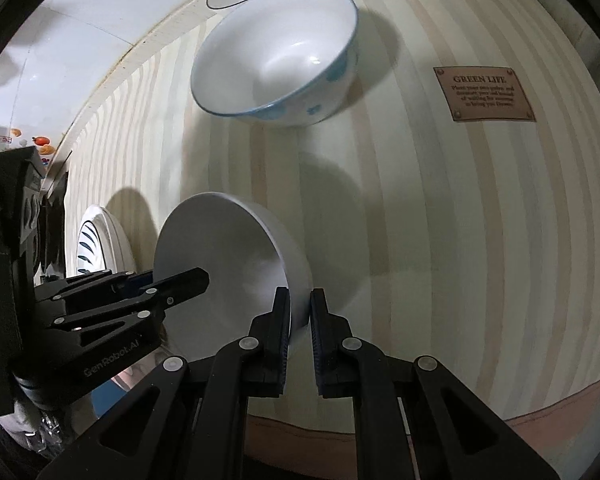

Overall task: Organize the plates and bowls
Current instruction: 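Lower the gripped white bowl into the blue-dot bowl with both tools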

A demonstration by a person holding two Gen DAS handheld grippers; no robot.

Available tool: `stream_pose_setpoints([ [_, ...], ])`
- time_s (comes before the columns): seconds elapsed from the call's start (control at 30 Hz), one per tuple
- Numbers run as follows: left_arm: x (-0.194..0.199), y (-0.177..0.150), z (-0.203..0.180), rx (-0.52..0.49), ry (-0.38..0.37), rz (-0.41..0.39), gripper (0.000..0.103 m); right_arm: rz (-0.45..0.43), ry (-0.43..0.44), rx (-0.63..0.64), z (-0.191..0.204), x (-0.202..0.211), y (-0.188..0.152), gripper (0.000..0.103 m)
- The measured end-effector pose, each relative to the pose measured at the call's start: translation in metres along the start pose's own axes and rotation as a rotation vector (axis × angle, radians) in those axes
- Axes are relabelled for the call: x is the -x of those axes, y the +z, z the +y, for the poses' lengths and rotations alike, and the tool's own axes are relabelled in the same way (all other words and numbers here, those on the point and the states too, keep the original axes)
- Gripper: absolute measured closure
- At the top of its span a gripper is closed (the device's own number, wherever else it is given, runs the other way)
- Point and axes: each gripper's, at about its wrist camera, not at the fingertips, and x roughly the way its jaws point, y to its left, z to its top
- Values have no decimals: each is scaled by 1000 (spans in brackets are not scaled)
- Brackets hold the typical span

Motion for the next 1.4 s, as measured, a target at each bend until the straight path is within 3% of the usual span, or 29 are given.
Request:
stream_pose_setpoints([
  [0.6, 2, 3, -2, 43, 27, 5, 85, 34, 60, -40, -12, 1, 8, 90],
  [0.77, 55, 9, 3, 89, 36, -135, 84, -51, 113, -69, -20, 44, 20, 88],
  [0.83, 76, 21, 7, 118, 14, -190, 75, -91, 115, -69, -21, 63, 29, 72],
  [0.93, 94, 51, 12, 138, 5, -248, 73, -149, 123, -68, -24, 88, 50, 54],
  [1.17, 62, 123, 10, 134, -38, -166, 73, -192, 102, -113, -38, 87, 111, 53],
  [1.4, 13, 142, -7, 88, -30, -42, 73, -125, 73, -124, -38, 35, 137, 53],
])
